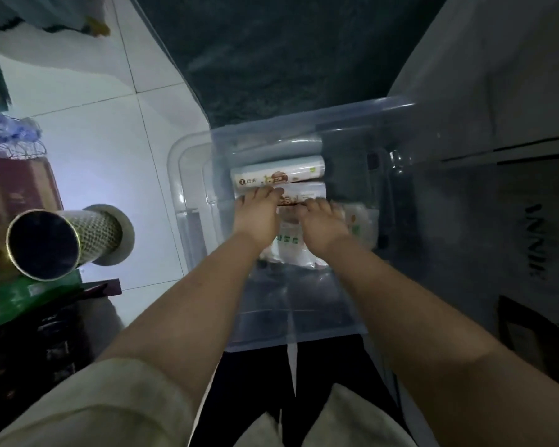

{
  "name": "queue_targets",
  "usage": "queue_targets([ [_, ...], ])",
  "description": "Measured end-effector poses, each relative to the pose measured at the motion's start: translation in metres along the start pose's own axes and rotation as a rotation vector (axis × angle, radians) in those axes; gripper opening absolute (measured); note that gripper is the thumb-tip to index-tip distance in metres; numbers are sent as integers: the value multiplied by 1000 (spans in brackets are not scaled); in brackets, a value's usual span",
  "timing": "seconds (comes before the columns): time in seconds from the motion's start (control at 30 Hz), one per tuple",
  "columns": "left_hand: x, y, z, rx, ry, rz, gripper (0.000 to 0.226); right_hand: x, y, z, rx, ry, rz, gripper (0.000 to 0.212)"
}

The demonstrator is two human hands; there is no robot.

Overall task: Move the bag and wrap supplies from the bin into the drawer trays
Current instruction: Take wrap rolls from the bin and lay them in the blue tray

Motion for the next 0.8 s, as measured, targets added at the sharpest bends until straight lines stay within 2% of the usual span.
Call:
queue_targets([
  [0.17,21,-25,5,57,73,11,60,21,-17,-1,43,132,-24,70],
  [0.27,25,-35,10,38,50,-9,55,17,-21,-1,17,151,-132,55],
  [0.37,31,-38,6,10,-58,24,54,18,-14,-11,4,121,-162,47],
  [0.47,41,-40,0,-13,-146,97,63,25,-4,-38,23,72,-105,52],
  [0.57,41,-41,-4,-41,-142,56,67,32,3,-63,11,7,-32,56],
  [0.7,46,-35,-9,-69,-124,-10,65,29,9,-82,27,-37,-91,46],
  [0.8,47,-39,-9,-69,-166,5,66,26,10,-80,1,-91,-101,47],
])
Point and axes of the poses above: each hand's wrist, its own y-axis away from the middle knuckle, its own x-axis out of the palm, z = x × y, the point moved 10 cm from there along -y, towards the middle knuckle, and after that the axes turned 10 degrees about x, right-handed, at the moved point
